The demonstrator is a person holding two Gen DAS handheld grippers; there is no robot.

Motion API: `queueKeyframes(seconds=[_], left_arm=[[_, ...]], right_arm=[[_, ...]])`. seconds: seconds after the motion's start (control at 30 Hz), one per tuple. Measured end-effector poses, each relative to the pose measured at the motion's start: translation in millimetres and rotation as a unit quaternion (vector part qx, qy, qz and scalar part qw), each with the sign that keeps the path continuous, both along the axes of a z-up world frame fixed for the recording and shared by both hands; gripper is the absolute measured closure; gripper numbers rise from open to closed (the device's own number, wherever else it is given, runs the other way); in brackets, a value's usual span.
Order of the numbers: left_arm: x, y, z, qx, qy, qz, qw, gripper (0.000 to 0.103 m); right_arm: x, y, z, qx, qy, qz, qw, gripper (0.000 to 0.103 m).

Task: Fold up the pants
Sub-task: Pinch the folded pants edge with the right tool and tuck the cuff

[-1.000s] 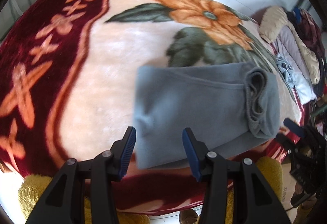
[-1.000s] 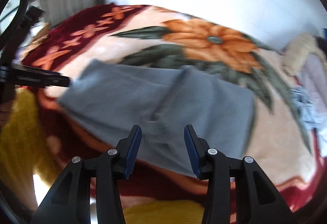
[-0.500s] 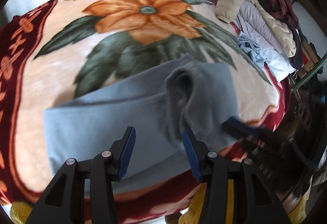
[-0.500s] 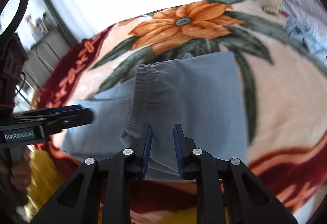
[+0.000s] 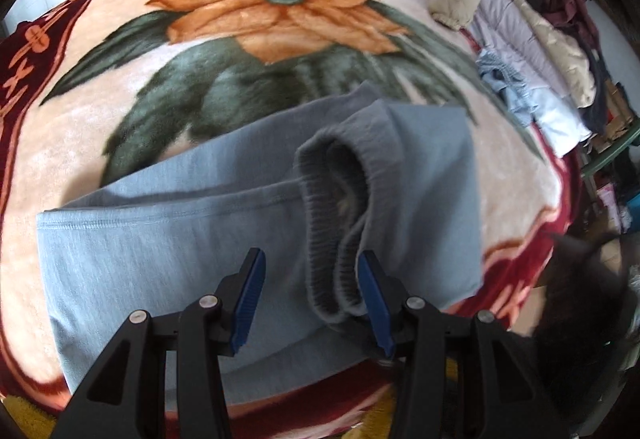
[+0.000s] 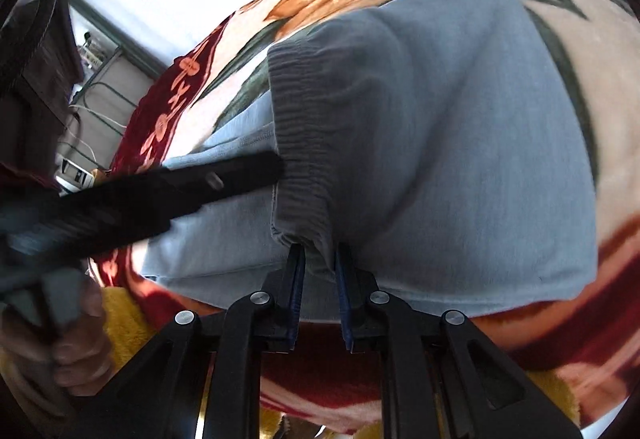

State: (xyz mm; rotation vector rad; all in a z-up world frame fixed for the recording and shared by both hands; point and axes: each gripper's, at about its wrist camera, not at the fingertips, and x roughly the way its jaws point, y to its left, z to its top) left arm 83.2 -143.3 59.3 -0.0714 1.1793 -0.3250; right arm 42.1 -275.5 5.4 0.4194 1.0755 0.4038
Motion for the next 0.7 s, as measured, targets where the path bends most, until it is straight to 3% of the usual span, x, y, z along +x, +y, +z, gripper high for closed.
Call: queueKeyframes(seconds=[0.13,0.27,0.5,0.7], left_arm=[[-1.0,12.3,-24.1,0.033,0.024,0.021,0.9989,0.053],[-4.3,17.7,-26.6,0.023,0.019,0.02,0.9993,0.053],[-11.9,21.7,-28.1,0.029,0.005,0.009,0.9995,0.053],[-13.4,22.4,-28.9,0.026,0.0,0.005,0.9997,0.053]], right_arm=[[-8.0,-8.3,22.2,-0.027,-0.035,-0.006,0.999,0.086],[3.6,-16.2,37.5,-0.03,-0.066,-0.03,0.997,0.086],[53.3,-9.6,36.7,0.024,-0.075,-0.067,0.995,0.086],[91.2,25.8,13.1,-0.043,-0.044,-0.019,0.998,0.086]])
